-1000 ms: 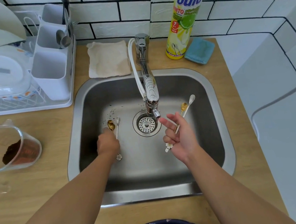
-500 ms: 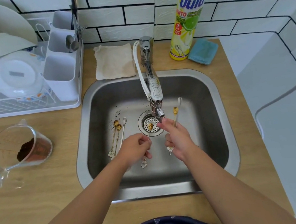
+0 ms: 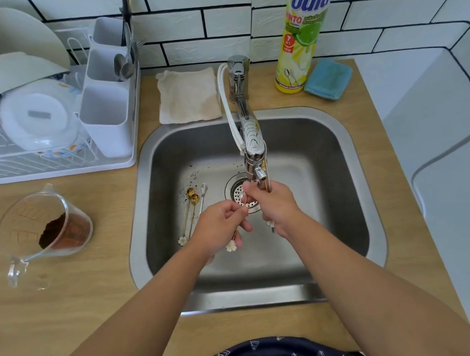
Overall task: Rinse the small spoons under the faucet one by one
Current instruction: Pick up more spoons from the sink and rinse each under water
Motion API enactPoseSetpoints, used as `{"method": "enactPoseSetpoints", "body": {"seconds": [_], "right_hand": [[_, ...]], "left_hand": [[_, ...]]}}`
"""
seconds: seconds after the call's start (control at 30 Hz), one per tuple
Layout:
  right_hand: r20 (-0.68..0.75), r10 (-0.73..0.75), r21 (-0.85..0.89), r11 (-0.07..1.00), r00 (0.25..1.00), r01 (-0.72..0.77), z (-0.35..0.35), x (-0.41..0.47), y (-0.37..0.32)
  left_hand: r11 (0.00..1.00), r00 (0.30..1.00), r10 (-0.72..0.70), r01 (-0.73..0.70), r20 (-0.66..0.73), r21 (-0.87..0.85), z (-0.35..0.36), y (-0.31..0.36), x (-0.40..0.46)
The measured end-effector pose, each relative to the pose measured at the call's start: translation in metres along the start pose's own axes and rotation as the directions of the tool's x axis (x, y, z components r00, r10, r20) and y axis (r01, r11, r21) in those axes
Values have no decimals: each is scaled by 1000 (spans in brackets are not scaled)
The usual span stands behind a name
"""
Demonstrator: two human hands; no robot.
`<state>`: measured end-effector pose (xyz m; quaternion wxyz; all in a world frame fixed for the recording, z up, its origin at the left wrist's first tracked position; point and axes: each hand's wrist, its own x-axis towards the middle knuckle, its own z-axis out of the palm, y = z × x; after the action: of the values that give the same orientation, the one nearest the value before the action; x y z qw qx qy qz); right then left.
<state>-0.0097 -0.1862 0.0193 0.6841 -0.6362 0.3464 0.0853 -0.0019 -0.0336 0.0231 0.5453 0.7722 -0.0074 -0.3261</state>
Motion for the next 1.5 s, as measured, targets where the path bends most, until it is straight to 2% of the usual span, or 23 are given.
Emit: {"method": "enactPoseSetpoints", "body": {"seconds": [0.1, 0.23, 0.43, 0.57, 0.63, 0.8, 0.9, 1.03, 1.1, 1.17, 1.23, 1.4, 1.5], "right_hand": [[6, -3, -9, 1000, 1000, 3, -1, 1, 1], [101, -9, 33, 999, 995, 6, -1, -3, 7], [-5, 14, 40, 999, 1000, -13, -4, -1, 4], [138, -43, 88, 996, 990, 31, -2, -3, 9], [151, -44, 74, 997, 988, 33, -2, -4, 8], [45, 55, 72, 996, 997, -58, -2, 1, -1], [108, 69, 157, 984, 992, -85, -5, -1, -3], [171, 30, 87, 995, 985, -46, -8, -7, -1], [150, 14, 69, 997, 989, -24, -4, -8, 0], [113, 11, 52, 999, 993, -17, 0, -8, -1], [123, 24, 56, 998, 992, -31, 5, -7, -1], [256, 79, 235, 962, 963, -141, 1, -2, 1], [276, 18, 149, 987, 961, -61, -4, -5, 2]], "left_hand": [[1000, 999, 17, -16, -30, 23, 1, 3, 0], [1000, 999, 11, -11, -36, 1, 2, 6, 0], [999, 1000, -6, 7, 8, -33, 7, 11, -3], [993, 999, -52, 51, 0, -106, 5, 13, -1], [987, 998, -63, 64, 12, -150, 3, 13, -1], [971, 993, -110, 117, 48, -209, 2, 10, -5], [966, 994, -108, 101, -18, -236, 1, 6, -4], [994, 992, -53, 41, -113, -104, 2, 2, -4], [998, 987, 44, -37, -153, 52, 4, 1, -4], [964, 970, 157, -110, -184, 241, 6, 2, -4], [924, 955, 229, -151, -191, 353, 5, 5, -4], [894, 948, 270, -182, -169, 410, -4, 3, -3], [905, 952, 268, -196, -149, 377, -6, 0, -4]]}}
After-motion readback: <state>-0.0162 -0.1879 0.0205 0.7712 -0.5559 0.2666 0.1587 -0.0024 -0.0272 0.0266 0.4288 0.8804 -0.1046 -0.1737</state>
